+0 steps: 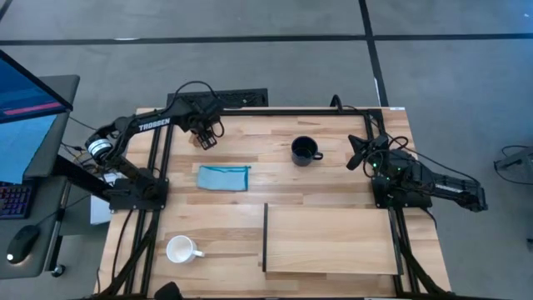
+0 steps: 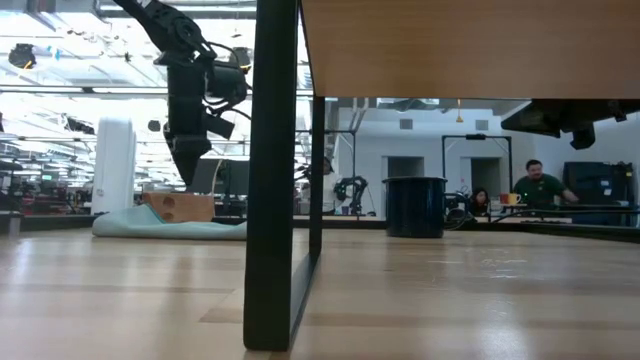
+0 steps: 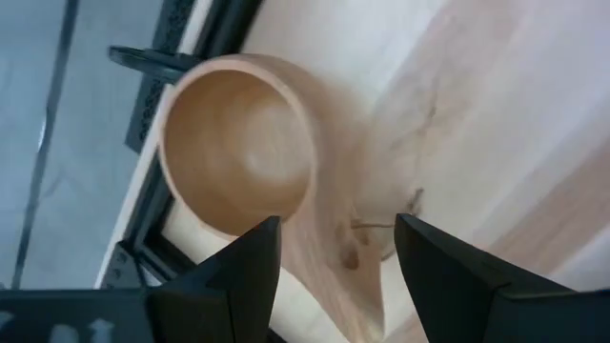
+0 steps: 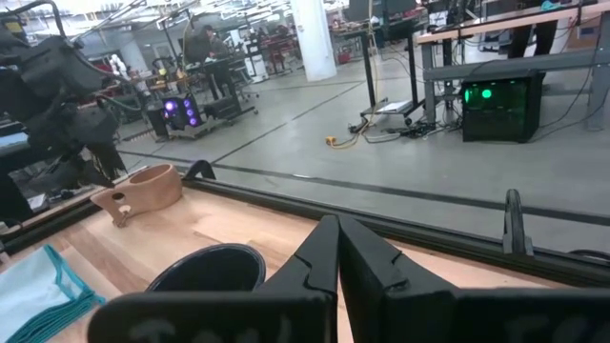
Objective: Stack small to large cups/mugs on shelf
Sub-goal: Put the brown mug on the shelf
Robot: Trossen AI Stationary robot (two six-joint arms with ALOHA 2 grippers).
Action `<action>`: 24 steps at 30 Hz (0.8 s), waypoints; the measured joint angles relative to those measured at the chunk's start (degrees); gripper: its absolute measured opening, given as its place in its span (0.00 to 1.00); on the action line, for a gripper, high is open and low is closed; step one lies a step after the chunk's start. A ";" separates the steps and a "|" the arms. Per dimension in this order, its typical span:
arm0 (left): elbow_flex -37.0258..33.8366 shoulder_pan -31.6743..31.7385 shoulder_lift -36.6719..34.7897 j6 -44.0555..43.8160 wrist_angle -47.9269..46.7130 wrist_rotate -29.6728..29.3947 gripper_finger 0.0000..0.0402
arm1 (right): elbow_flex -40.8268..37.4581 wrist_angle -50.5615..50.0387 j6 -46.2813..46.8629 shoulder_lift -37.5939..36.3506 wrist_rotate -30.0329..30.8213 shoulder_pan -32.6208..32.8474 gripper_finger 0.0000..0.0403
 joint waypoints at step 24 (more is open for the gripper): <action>0.29 0.45 7.86 -6.37 2.65 -1.56 0.50 | 0.00 0.00 0.02 0.01 0.00 -0.01 0.08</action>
